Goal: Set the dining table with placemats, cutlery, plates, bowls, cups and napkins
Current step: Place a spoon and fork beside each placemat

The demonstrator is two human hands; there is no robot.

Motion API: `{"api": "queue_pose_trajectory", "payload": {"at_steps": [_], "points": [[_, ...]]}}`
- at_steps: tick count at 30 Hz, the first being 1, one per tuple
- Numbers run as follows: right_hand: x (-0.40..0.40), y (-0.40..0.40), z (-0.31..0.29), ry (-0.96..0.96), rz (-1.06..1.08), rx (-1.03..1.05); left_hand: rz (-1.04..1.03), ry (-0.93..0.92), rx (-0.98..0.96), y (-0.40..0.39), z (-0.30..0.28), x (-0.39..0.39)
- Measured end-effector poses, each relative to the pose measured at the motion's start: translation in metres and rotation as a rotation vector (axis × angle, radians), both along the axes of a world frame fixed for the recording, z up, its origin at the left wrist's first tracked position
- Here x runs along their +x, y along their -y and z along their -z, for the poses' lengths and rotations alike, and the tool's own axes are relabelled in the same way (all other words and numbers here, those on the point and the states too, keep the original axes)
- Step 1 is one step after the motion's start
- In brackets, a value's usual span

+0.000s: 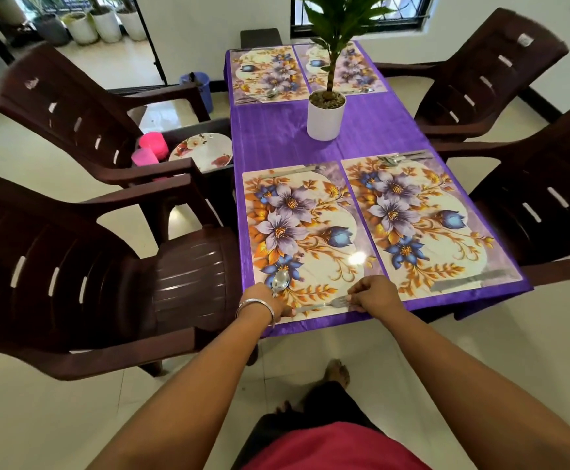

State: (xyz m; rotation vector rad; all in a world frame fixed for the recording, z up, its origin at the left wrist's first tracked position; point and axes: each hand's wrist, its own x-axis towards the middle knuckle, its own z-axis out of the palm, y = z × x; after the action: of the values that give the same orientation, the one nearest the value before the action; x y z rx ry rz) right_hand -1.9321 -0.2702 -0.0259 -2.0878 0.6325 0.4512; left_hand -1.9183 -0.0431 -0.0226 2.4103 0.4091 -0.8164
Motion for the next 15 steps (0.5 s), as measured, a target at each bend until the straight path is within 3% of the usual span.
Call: {"api": "queue_pose_trajectory", "payload": {"at_steps": [10, 15], "points": [[-0.001, -0.002, 0.000, -0.013, -0.111, -0.072, 0.038, 0.193, 0.028, -0.011, -0.005, 0.011], [-0.001, -0.003, -0.002, -0.023, -0.133, -0.064, 0.263, 0.305, 0.069, -0.008, -0.008, 0.013]]}}
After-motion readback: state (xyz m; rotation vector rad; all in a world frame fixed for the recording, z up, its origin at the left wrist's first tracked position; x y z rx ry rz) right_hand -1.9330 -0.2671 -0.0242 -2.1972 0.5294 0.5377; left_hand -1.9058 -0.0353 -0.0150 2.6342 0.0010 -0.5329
